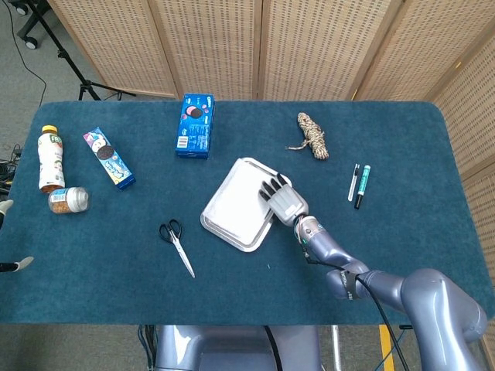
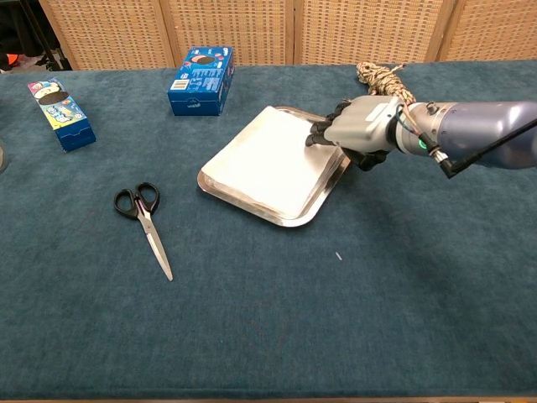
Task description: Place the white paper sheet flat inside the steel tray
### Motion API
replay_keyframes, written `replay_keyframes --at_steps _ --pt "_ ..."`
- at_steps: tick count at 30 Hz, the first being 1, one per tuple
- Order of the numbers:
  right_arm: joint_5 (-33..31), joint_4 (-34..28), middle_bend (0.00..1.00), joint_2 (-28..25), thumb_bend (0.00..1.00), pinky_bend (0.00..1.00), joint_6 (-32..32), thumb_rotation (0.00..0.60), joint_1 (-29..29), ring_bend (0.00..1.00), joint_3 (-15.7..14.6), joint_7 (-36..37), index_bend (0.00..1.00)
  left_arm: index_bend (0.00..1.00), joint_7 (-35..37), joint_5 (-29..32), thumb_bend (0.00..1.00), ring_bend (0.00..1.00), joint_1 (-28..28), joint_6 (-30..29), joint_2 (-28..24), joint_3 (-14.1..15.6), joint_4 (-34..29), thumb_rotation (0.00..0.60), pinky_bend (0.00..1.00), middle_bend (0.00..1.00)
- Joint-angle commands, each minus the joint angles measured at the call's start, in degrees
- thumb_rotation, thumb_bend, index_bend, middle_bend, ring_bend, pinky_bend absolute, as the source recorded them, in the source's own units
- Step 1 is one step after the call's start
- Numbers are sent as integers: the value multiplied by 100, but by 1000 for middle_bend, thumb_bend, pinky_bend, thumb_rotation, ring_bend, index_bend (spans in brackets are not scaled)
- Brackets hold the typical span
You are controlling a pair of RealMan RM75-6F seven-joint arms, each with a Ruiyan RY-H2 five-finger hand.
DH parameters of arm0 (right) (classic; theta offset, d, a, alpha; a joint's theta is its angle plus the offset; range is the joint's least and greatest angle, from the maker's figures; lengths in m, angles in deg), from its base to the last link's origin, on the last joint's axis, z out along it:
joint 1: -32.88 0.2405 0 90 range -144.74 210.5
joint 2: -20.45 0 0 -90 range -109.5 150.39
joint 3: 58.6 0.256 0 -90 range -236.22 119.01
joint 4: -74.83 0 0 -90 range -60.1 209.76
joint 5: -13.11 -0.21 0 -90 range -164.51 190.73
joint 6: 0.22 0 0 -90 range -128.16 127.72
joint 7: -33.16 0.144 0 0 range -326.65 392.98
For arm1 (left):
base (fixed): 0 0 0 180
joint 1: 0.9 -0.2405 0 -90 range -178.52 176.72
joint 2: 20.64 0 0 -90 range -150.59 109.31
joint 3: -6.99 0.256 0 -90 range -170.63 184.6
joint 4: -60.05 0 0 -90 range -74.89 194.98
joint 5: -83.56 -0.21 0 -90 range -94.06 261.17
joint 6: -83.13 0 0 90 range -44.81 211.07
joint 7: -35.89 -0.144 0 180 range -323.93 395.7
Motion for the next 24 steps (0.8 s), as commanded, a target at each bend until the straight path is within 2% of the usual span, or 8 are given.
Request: replay_keyframes --at_steps 1,6,11,18,24 --pt "141 -88 7 -59 1000 0 -85 600 -23 0 42 66 0 0 7 -2 0 0 -3 -2 -1 2 1 600 0 0" --pt "266 -434 15 -249 1000 0 -134 600 -62 0 147 252 0 0 -9 4 0 0 2 4 4 3 1 600 0 0" --pt "383 -1278 36 -626 1000 0 -106 600 -139 0 395 792 2 0 -40 -12 0 0 3 -4 7 13 -11 600 0 0" --pt "648 -1898 49 -930 1000 0 -116 600 -220 0 364 1027 14 0 -50 -51 0 0 -8 -32 3 29 -32 600 0 0" --pt "747 -2056 51 -1022 1000 0 -212 600 -304 0 288 1047 16 0 -8 -99 0 0 -17 -44 -14 42 -36 600 0 0"
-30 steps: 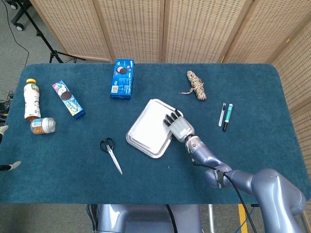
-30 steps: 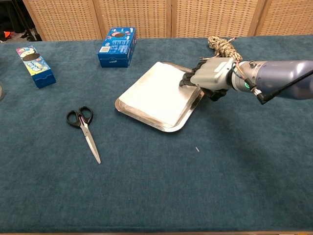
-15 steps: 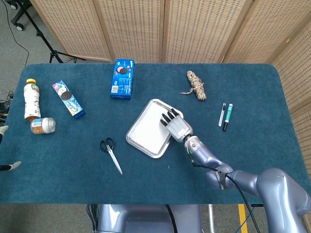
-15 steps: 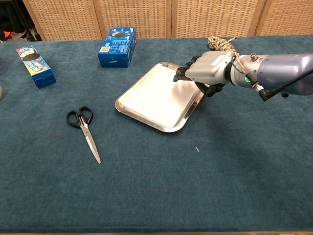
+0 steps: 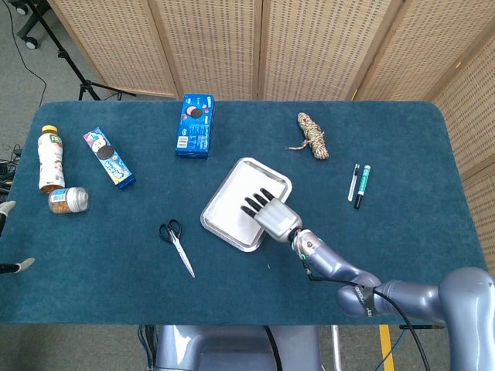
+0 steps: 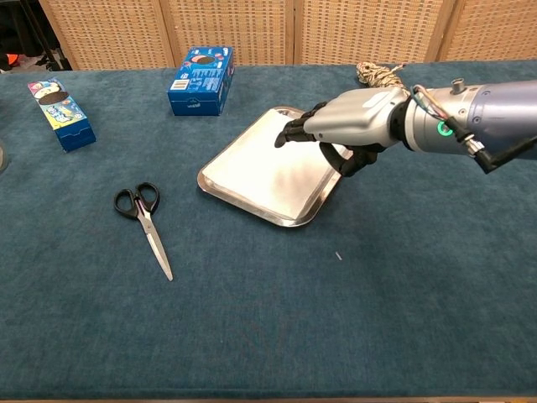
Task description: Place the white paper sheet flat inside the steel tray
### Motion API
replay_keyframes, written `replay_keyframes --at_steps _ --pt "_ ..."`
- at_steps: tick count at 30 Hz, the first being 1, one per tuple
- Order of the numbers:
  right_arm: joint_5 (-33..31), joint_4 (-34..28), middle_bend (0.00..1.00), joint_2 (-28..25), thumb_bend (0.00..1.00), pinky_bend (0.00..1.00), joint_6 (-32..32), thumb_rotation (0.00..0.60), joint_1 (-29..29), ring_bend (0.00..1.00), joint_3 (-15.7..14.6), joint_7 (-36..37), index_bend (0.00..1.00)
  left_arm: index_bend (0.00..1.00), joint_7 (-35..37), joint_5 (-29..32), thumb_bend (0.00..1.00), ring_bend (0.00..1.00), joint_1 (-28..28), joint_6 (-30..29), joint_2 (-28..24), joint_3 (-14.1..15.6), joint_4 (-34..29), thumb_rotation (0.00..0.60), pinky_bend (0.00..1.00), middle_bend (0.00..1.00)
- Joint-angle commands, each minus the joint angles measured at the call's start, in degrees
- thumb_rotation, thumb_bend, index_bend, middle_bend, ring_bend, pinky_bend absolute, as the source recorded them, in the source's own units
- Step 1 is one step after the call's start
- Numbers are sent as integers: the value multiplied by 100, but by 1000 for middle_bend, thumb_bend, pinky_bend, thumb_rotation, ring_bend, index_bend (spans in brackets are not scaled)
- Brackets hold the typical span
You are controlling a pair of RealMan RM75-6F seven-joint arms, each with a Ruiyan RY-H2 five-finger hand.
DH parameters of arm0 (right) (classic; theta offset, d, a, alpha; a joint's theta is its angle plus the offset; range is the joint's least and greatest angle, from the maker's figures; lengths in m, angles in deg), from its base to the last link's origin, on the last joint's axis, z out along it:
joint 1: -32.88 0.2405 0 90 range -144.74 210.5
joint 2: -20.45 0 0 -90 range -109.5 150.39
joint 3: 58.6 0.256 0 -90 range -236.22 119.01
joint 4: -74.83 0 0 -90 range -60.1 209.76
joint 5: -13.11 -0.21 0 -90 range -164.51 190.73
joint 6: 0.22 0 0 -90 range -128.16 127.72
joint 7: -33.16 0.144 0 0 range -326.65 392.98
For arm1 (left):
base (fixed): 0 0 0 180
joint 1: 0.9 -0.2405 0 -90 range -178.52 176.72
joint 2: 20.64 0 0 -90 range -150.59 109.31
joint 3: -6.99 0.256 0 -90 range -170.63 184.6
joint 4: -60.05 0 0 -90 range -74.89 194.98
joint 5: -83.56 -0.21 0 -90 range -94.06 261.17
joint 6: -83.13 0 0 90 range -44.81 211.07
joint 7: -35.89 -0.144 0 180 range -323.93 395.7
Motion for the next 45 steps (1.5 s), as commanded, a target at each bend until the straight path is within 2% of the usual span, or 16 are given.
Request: replay_keyframes --at_steps 1,11,31,45 --pt "29 -61 53 -41 1000 0 -73 600 -44 0 -11 12 19 0 22 -18 0 0 -2 5 -10 8 -3 600 0 0" --pt "86 -403 58 -312 1000 0 -267 600 -270 0 -124 76 24 0 51 -50 0 0 13 48 -29 26 -1 600 0 0" --pt "-329 -72 57 595 1000 0 -192 600 -144 0 -287 -601 25 0 30 -40 0 0 6 18 -36 29 -38 600 0 0" --pt "-450 -13 95 601 1000 0 -234 600 -142 0 -382 -818 67 0 82 -49 0 0 7 30 -53 28 -31 600 0 0"
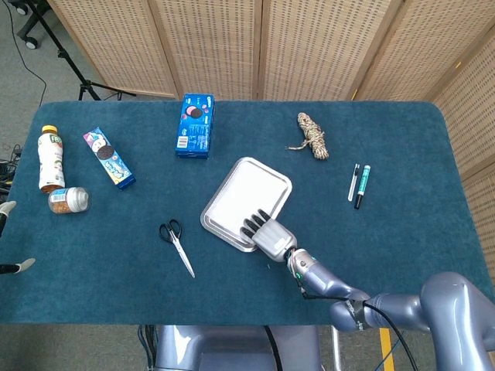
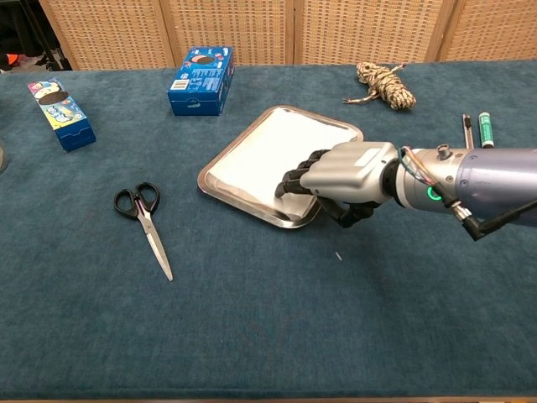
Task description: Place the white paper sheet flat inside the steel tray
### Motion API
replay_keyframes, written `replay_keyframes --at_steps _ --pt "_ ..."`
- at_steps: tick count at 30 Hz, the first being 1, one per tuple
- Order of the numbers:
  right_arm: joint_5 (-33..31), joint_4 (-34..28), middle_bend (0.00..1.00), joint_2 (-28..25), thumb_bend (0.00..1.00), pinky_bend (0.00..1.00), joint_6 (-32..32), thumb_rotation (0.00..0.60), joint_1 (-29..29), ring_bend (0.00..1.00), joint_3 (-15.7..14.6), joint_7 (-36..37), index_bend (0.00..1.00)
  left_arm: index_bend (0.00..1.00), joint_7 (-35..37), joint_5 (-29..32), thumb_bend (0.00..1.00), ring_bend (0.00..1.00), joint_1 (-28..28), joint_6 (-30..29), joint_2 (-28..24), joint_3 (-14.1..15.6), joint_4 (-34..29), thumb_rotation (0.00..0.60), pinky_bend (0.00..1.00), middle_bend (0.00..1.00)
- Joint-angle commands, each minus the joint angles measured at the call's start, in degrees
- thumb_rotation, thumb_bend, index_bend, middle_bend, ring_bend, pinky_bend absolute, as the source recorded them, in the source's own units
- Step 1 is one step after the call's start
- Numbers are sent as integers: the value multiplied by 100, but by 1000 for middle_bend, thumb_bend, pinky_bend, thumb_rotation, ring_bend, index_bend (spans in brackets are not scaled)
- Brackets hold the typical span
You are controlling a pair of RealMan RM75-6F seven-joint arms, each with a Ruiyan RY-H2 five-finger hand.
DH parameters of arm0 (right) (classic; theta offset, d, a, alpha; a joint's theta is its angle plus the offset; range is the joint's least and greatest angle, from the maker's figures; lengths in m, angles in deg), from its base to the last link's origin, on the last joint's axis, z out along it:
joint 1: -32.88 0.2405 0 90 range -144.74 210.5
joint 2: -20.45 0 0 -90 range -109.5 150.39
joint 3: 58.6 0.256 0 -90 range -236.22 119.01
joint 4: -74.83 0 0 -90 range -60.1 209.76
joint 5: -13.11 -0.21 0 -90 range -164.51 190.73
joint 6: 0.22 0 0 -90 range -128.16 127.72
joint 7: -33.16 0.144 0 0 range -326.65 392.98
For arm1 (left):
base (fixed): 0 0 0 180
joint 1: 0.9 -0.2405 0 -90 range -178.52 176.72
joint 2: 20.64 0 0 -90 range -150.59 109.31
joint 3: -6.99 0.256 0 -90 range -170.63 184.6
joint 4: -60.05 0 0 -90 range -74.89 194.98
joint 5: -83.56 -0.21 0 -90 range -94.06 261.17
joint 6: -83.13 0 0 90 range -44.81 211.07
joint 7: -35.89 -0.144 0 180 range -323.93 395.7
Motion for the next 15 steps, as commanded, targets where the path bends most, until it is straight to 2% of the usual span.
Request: replay_keyframes --at_steps 1,8,15 --pt "-16 -23 95 -23 1000 0 1 600 -7 0 -12 -6 67 0 -8 -1 0 0 2 1 2 3 -2 600 0 0" --pt "-35 -56 104 -76 1000 0 23 600 -2 0 -85 -93 78 0 -31 -15 0 0 -5 -22 2 9 -33 600 0 0" --pt "131 -117 103 -126 1000 0 -32 600 -39 0 -20 80 78 0 -52 -10 0 0 -5 -28 5 9 -43 600 0 0"
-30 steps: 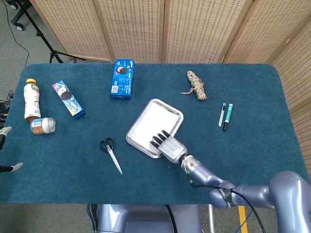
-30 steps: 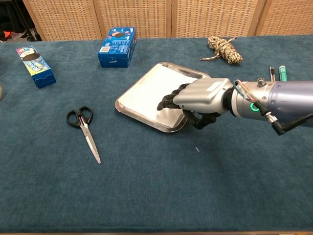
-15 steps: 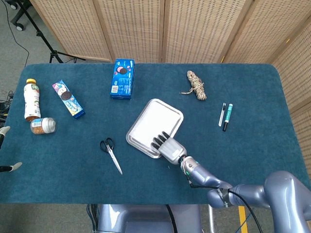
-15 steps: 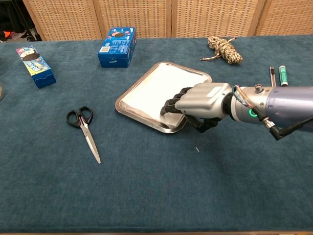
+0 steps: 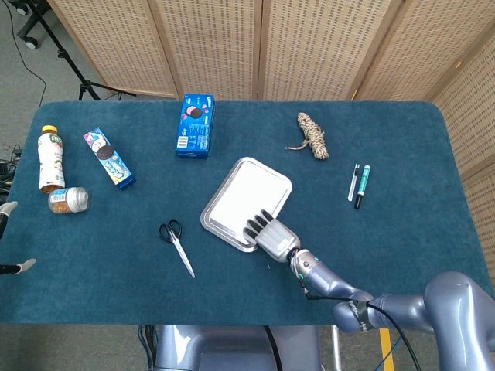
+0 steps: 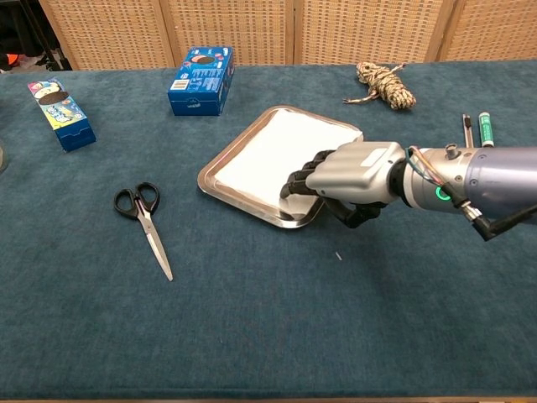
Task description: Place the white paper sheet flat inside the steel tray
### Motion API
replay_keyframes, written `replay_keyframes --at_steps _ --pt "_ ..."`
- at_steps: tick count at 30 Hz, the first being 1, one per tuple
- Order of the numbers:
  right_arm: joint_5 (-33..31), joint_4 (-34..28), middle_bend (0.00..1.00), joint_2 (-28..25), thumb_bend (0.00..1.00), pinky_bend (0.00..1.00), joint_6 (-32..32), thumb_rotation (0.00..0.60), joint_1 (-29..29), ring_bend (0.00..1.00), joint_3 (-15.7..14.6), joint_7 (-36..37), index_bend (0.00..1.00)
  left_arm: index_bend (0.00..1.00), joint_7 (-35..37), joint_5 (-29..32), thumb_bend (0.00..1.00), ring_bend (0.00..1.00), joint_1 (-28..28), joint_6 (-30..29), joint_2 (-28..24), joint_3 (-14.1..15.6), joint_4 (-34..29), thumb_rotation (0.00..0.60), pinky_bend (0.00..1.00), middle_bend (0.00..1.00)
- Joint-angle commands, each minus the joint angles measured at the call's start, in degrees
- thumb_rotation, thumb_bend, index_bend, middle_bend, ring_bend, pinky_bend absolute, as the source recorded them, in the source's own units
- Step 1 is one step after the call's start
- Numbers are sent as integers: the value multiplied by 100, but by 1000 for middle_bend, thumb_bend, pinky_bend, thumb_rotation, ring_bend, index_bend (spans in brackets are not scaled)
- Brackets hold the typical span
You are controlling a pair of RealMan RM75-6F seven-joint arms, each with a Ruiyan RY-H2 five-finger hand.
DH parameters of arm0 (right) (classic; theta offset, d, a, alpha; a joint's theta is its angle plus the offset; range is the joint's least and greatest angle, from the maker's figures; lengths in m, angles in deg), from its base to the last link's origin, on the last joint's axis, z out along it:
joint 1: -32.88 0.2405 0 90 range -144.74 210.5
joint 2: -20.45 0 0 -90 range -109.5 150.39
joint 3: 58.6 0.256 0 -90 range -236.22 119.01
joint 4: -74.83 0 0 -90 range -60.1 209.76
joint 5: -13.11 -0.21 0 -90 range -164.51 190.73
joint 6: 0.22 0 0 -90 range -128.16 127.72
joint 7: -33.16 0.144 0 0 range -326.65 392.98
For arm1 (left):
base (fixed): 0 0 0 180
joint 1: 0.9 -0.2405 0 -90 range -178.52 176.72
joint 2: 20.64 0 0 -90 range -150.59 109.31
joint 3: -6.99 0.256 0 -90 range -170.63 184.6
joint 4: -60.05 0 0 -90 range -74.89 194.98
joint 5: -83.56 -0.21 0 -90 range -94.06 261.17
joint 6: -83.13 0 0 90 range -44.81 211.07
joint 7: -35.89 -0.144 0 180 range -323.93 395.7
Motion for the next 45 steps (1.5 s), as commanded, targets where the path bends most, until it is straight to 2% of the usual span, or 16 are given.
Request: replay_keyframes --at_steps 1,14,20,21,23,24,25,27,31,40,42,45 --pt "105 -36 102 -31 1000 0 -39 600 -20 0 61 117 78 0 -11 -2 0 0 4 7 2 3 4 600 0 0" --pt "605 -123 75 -142 1000 0 -214 600 -80 0 375 632 78 0 -37 -10 0 0 8 1 9 11 0 600 0 0" --pt "837 -451 50 -491 999 0 -510 600 -185 0 613 904 54 0 -13 -12 0 0 7 13 3 14 6 600 0 0" --pt "934 -541 42 -611 948 0 -635 600 -244 0 651 974 45 0 -1 -16 0 0 5 10 -1 14 10 600 0 0" --pt "1112 -637 25 -763 642 0 -852 600 -355 0 683 1085 30 0 12 -27 0 0 -1 0 -4 16 14 600 0 0" --pt "1218 -669 14 -843 379 0 -995 600 -426 0 696 1139 21 0 15 -34 0 0 -5 -9 -5 18 16 600 0 0" --pt "1395 -700 6 -949 170 0 -1205 600 -533 0 700 1225 12 0 18 -49 0 0 -12 -25 -5 21 22 600 0 0" --pt "1735 -708 0 -1155 18 0 -1668 600 -788 0 683 1431 2 0 12 -89 0 0 -35 -106 6 17 36 600 0 0" --pt "2182 -633 0 -1458 0 0 -2336 600 -1241 0 593 1826 0 0 -75 -122 0 0 -100 -328 79 -9 79 600 0 0" --pt "2443 -198 0 -1988 0 0 -3441 600 -2428 0 274 2910 0 0 -182 -240 0 0 -236 -735 244 -34 145 600 0 0" --pt "2488 2 0 -2026 0 0 -3586 600 -2643 0 195 3154 0 0 -218 -257 0 0 -265 -816 295 -37 171 600 0 0" --pt "2542 623 0 -2013 0 0 -3945 600 -3179 0 14 3789 0 0 -254 -303 0 0 -333 -991 400 -43 239 600 0 0"
